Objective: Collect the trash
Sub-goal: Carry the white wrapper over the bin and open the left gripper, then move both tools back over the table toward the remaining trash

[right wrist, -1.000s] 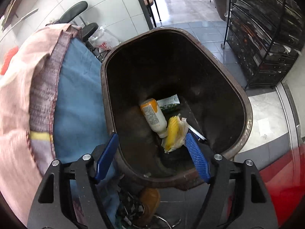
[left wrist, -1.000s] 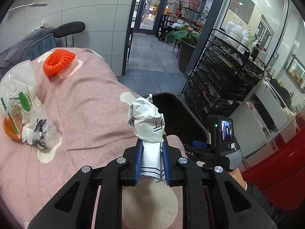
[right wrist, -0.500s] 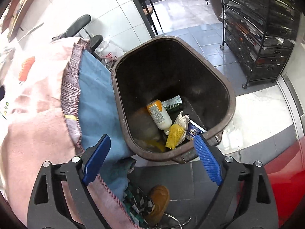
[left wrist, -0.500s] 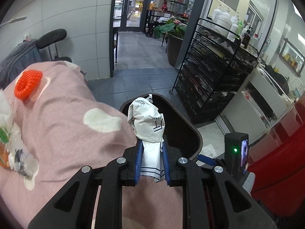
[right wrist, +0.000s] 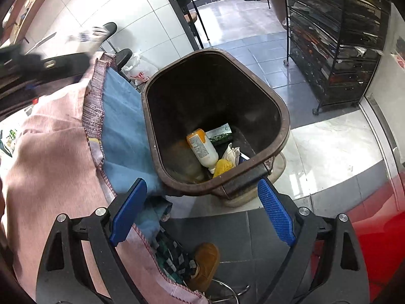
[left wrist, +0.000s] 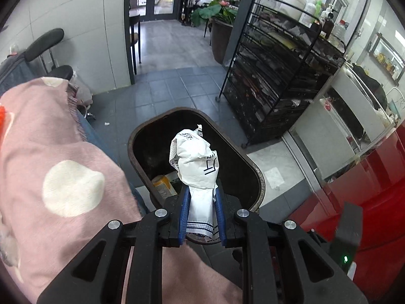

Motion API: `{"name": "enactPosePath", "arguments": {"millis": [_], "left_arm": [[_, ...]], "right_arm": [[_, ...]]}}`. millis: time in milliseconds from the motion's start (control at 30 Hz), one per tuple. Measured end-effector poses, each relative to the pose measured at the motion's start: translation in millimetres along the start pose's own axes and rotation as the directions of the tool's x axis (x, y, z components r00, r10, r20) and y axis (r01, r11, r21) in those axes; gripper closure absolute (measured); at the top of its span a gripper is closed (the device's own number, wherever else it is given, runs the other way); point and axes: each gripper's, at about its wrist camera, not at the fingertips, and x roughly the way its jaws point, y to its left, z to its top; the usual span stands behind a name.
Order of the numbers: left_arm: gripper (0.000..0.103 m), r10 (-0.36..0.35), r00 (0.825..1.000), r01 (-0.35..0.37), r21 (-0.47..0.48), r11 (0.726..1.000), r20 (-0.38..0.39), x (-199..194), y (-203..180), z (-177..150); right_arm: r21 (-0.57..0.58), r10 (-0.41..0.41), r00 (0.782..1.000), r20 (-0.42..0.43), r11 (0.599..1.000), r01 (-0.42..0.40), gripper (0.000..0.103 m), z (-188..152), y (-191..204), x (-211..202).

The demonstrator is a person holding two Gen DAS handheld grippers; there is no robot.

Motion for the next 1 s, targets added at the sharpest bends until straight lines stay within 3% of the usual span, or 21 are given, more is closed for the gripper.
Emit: {"name": "enactPosePath", "arguments": {"millis": [100, 233, 267, 333, 467, 633, 867, 1000], "left_arm": [[0.078, -0.014, 0.999, 0.014, -0.003, 1.0, -0.039, 16, -3, 7], [0.033, -0.016, 0.999, 0.015, -0.02, 1.0, -0.033, 23, -2, 7], [0.03, -0.022, 1.0, 0.022, -0.027, 0.999, -0.02, 21, 0, 6], [0.017, -0.042, 0.999, 0.043, -0.046, 0.998, 0.011, 15, 4, 4], [0.016, -0.071, 0.997, 0.073, -0.073, 0.995, 0.024, 16, 7, 5], [0.016, -0.078, 0.996, 0.08, -0.061, 0.995, 0.045, 12, 3, 6], [0.016, -0.07, 0.992, 0.078, -0.081, 0.994, 0.101, -12, 10, 4], [0.013, -0.049, 0.985, 0.059, -0.06, 0.996, 0.166, -42, 8, -3]], "right_arm": [[0.0, -0.006, 1.0, 0.005, 1.0, 0.006, 0.015, -2, -1, -4], [-0.011, -0.044, 0.999, 0.032, 0.999, 0.044, 0.01, -3, -2, -11], [-0.017, -0.056, 0.997, 0.051, 0.998, 0.057, 0.005, -3, -2, -15], [-0.026, -0.079, 0.993, 0.085, 0.996, 0.081, 0.006, -2, -2, -21], [-0.04, -0.14, 0.983, 0.118, 0.988, 0.146, 0.006, 1, 1, -28], [-0.074, -0.12, 0.982, 0.149, 0.989, 0.132, 0.006, -1, 9, -35], [-0.217, -0.212, 0.927, 0.308, 0.933, 0.286, 0.006, -5, 36, -57], [-0.231, -0.194, 0.931, 0.308, 0.934, 0.271, 0.006, -3, 39, -64]]}}
